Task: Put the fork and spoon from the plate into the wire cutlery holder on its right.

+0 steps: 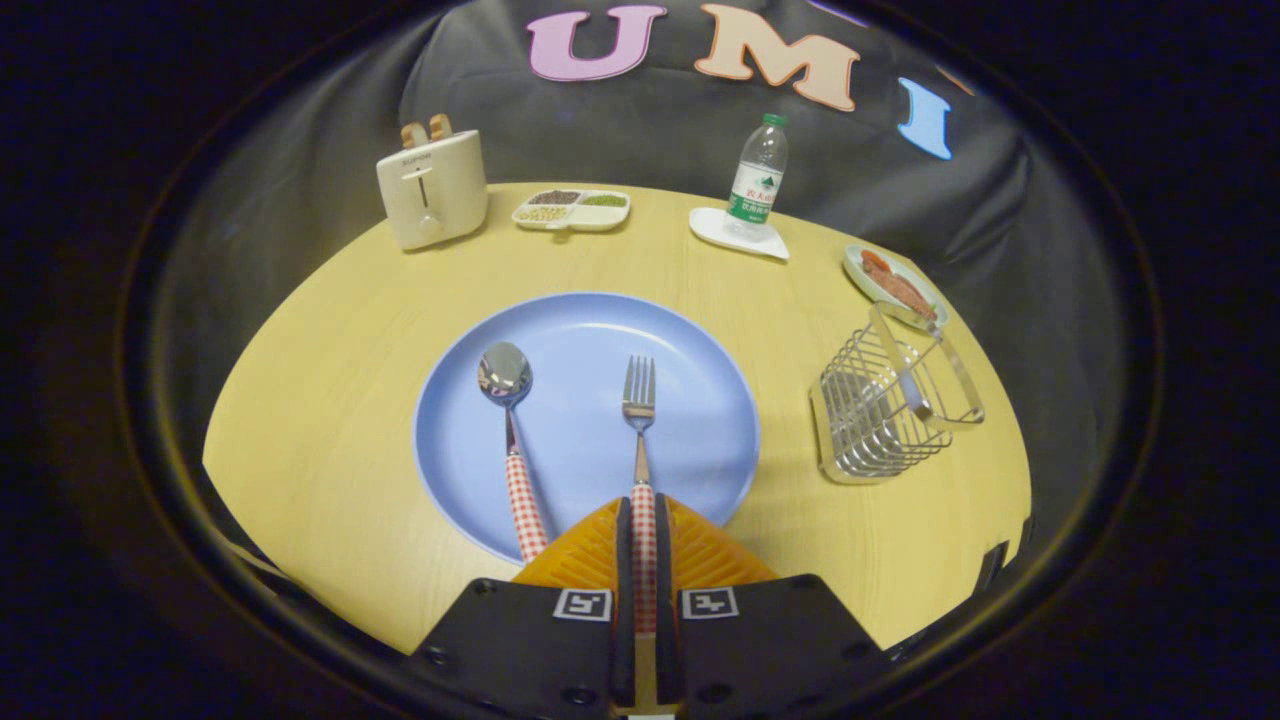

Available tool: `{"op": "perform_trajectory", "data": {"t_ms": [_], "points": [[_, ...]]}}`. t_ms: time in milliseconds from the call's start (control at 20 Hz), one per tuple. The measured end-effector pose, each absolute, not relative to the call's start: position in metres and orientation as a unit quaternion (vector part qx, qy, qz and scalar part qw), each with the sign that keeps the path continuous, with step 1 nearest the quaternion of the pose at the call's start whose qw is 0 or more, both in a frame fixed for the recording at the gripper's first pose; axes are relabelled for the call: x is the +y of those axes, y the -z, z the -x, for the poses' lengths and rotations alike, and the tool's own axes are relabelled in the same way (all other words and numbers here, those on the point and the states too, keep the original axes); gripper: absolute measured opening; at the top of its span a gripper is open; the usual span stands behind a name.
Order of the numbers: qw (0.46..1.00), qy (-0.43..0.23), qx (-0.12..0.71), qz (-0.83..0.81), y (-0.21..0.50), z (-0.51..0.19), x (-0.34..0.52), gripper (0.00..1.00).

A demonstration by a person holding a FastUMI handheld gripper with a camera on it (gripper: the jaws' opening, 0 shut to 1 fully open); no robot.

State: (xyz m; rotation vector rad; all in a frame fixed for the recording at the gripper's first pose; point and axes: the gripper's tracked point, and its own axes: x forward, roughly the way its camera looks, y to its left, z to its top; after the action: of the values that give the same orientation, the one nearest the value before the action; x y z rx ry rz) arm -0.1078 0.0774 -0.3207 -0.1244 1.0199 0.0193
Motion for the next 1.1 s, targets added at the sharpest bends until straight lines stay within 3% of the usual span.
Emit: {"op": "perform_trajectory", "data": {"t_ms": [550,1100], "points": [[0.869,-0.051,0.489,0.050,0.290,0.107,0.072,0.11],[0.874,-0.076,0.475,0.070,0.209,0.079,-0.001,0.11]]}}
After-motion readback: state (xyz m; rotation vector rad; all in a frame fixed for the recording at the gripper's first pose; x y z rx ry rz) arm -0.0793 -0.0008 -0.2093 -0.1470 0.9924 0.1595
